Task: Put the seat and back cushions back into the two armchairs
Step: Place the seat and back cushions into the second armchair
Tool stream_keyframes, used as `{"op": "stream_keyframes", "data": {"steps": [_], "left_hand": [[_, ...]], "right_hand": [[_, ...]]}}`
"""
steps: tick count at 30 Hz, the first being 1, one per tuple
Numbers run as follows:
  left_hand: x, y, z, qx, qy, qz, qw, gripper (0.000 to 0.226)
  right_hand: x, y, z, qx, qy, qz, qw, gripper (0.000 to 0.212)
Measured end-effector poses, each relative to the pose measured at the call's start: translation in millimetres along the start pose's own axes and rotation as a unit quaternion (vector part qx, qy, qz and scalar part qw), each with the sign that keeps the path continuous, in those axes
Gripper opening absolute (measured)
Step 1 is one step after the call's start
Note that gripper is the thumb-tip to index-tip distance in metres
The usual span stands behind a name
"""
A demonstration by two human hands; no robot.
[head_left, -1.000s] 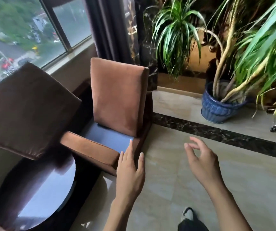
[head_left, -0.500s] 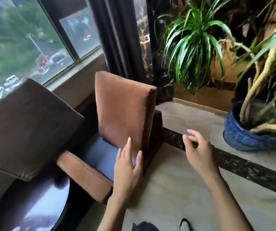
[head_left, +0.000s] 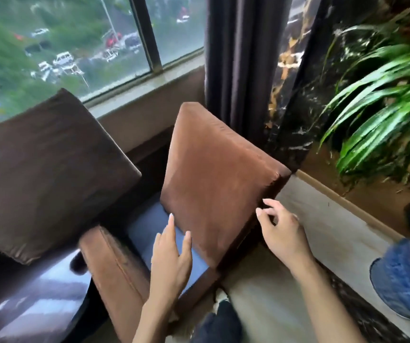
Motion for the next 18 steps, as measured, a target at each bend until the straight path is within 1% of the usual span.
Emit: {"op": "stream_keyframes", "data": {"steps": [2, 5, 9, 14, 18], "left_hand": [[-12.2, -36.9, -12.4, 0.002, 0.017, -0.015, 1.0, 0.066], [-28.2, -96.3, -23.4, -0.005, 0.007, -0.024, 1.0, 0.066], [-39.8, -139.4, -30.6, -0.018, -0.001, -0.047, 0.999, 0.065], [-22.3, -186.8, -37.2, -0.059, -0.015, -0.053, 0.997, 0.07], [1.1, -224.1, -51.2, -0.093, -0.041, -0.069, 0.992, 0.074]], "right_hand": [[-2.6, -37.6, 24.8, -0.003, 0.027, 0.012, 1.0, 0.04], [-2.5, -95.3, 58.6, -0.014, 0.051, 0.023, 0.998, 0.043], [6.5, -141.4, 83.9, -0.031, 0.084, 0.042, 0.995, 0.045], [19.2, -208.9, 102.9, -0.049, 0.108, 0.083, 0.989, 0.046], [26.1, -273.3, 107.7, -0.065, 0.116, 0.133, 0.982, 0.045]]}}
Point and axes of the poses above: each hand's wrist, its own y-axis away from the middle knuckle, its own x-axis out of the palm, z = x × y, the point moved 8 cm from there along -y, towards the middle knuckle, and after that the axes turned 9 degrees about z, right-handed, at the moved point
